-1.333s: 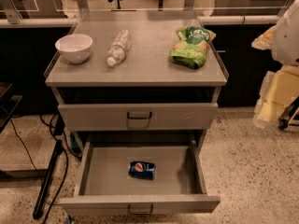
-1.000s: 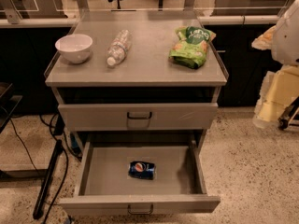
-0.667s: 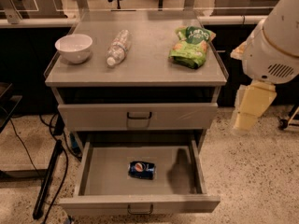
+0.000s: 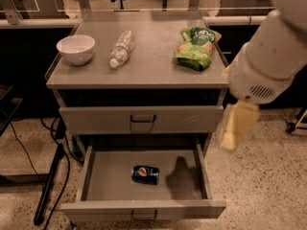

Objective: Pick pepsi can from middle drawer and place on counter

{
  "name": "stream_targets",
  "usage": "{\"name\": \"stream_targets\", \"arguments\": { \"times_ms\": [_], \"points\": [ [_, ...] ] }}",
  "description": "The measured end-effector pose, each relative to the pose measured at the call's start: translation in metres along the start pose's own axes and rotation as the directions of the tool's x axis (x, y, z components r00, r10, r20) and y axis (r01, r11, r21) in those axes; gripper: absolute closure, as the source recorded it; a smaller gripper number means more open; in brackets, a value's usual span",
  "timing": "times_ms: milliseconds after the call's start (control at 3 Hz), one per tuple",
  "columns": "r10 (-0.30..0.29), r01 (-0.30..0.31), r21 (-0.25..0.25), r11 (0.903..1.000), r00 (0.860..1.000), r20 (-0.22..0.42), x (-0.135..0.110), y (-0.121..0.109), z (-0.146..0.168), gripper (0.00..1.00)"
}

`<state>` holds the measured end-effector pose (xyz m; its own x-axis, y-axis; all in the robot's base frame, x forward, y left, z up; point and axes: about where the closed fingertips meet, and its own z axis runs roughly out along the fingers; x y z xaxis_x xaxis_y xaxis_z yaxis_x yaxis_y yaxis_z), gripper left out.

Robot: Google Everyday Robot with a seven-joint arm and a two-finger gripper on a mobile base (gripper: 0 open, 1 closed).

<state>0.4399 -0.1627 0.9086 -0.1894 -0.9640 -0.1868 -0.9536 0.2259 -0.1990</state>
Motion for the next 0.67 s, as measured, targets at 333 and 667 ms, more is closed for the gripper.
{"name": "stream_targets", "arguments": {
  "times_ms": [333, 667],
  "points": [
    [0.023, -0.022, -0.079, 0.9966, 1.000, 0.011, -0.026, 0.020, 0.061, 0.00],
    [0.052, -0.050, -0.127, 0.9906, 0.998, 0.018, -0.046, 0.029, 0.101, 0.00]
  ]
}}
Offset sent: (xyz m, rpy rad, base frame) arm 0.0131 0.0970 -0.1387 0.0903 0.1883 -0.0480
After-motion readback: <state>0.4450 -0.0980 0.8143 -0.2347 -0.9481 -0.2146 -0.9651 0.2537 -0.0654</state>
